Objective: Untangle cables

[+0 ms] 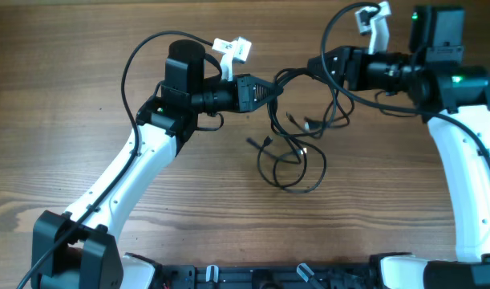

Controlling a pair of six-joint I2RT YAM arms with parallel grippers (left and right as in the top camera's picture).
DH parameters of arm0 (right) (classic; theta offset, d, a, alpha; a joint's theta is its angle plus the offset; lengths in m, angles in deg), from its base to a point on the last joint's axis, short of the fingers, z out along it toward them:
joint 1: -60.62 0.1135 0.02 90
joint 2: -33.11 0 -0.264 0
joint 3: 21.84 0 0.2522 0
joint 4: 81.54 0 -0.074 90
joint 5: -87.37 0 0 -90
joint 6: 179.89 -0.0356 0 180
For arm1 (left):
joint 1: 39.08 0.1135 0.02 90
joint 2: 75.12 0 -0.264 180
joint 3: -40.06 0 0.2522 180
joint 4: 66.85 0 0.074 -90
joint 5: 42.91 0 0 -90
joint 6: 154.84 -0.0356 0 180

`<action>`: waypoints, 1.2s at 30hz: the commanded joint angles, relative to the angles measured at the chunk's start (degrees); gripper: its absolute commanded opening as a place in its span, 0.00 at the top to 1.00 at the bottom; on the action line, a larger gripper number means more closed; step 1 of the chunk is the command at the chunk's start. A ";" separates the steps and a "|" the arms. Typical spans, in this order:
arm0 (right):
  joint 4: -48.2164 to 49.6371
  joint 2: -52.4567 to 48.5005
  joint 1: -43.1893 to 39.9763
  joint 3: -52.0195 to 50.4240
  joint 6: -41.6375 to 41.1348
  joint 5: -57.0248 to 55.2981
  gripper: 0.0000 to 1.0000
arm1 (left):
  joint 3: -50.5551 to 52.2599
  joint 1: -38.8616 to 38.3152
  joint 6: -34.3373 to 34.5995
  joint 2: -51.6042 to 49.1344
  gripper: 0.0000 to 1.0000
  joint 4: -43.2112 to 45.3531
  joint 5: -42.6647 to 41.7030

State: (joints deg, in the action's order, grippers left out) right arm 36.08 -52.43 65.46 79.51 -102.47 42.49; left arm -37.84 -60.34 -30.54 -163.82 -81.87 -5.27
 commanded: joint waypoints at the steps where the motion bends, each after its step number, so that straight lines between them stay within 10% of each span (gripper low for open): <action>1: -0.02 -1.11 4.24 0.52 -10.49 -7.54 0.64 | -0.28 0.15 -1.31 -0.02 0.96 1.03 0.26; 17: 6.54 -13.33 12.61 0.46 -17.57 -9.35 0.73 | -0.28 -1.25 -0.02 0.00 0.96 4.00 0.68; 22: 6.54 -15.56 12.55 0.46 -17.53 -15.89 0.95 | -0.28 -0.46 3.93 0.00 0.96 11.41 -3.85; 26: 6.60 -15.30 11.67 0.48 -13.84 -16.35 0.96 | -0.28 0.59 3.87 0.00 0.96 10.67 -3.76; 32: 4.90 -12.81 8.83 0.48 0.48 -11.50 0.96 | -0.28 5.14 3.87 0.00 0.26 8.11 -3.13; 36: 4.13 -12.81 8.59 0.48 1.92 -10.23 0.96 | -0.28 5.49 3.87 0.00 0.19 7.89 -3.17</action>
State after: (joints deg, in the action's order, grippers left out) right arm 40.12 -64.84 73.92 80.21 -103.82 31.19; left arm -36.84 -54.52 -26.19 -165.16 -73.89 -6.89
